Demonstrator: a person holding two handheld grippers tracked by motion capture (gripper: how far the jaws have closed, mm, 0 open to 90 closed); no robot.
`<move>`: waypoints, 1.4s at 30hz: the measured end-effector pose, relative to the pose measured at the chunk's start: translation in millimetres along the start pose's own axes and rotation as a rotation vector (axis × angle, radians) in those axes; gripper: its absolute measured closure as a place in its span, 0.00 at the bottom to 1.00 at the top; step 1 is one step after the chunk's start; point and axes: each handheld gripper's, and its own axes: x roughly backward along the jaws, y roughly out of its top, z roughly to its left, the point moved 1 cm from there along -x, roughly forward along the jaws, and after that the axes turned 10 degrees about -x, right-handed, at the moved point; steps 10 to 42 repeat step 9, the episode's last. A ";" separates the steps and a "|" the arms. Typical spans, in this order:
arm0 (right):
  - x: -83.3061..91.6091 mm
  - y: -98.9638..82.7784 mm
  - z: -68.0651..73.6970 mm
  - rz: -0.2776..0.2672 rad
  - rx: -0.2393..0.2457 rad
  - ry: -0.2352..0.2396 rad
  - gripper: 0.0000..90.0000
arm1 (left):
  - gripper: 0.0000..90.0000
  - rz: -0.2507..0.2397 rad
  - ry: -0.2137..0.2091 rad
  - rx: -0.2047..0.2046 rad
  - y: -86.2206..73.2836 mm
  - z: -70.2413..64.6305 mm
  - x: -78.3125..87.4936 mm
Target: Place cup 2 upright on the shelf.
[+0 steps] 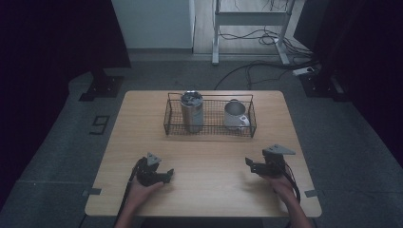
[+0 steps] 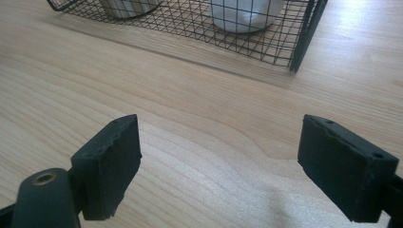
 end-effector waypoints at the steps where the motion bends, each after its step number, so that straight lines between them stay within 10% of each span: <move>1: 0.4 0.3 -0.3 -0.006 -0.006 0.000 0.17 | 0.16 0.000 0.000 0.000 0.0 0.0 0.0; 42: 1.9 -0.3 -1.9 -0.015 -0.017 -0.006 0.16 | 0.16 0.000 0.000 0.000 0.0 -0.1 0.0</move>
